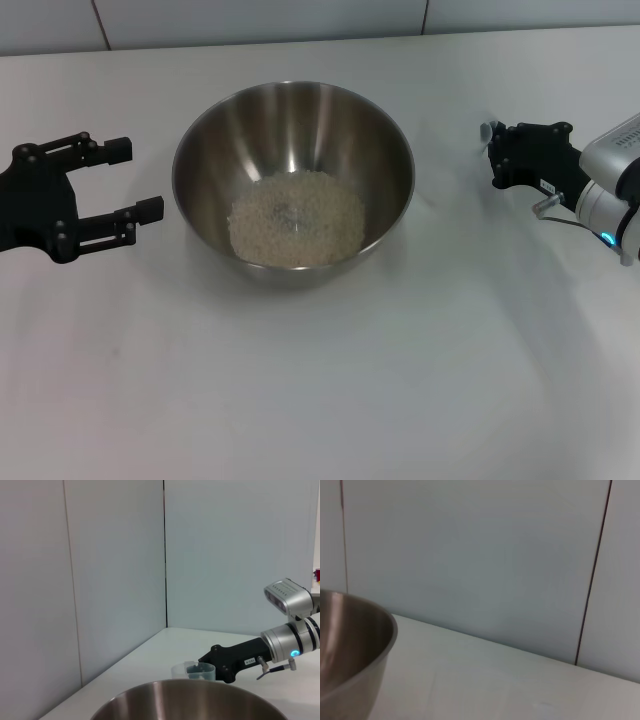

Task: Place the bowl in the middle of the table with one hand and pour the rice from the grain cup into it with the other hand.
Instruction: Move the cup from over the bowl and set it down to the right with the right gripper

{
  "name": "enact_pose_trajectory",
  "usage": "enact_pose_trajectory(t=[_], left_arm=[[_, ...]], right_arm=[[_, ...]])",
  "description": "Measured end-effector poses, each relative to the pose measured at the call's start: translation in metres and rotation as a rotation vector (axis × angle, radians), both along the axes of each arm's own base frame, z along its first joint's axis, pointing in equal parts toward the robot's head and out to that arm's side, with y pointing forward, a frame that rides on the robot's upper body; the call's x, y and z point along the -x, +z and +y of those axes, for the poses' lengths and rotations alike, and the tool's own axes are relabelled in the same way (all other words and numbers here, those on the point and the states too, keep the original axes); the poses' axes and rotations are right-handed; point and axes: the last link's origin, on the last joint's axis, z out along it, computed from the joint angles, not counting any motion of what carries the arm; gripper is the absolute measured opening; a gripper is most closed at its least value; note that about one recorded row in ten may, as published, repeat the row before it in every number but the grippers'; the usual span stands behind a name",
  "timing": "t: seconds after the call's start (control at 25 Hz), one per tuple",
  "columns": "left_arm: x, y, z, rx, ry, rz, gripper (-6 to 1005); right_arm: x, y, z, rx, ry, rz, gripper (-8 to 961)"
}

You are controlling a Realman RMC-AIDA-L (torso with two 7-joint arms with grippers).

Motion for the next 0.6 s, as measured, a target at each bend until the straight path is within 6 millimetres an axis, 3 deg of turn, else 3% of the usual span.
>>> enact_pose_trajectory(t=[0.52, 0.6], left_arm=[[0.0001, 0.0000, -0.0018, -0.002, -0.002, 0.001, 752], [0.0001, 0.0001, -0.0018, -0.003, -0.002, 0.001, 752]], right_arm=[[-0.0003, 0.0022, -0.0017, -0.007, 0.006, 0.017, 19], [-0.0003, 0.0018, -0.0019, -0.005, 0.004, 0.019, 76]])
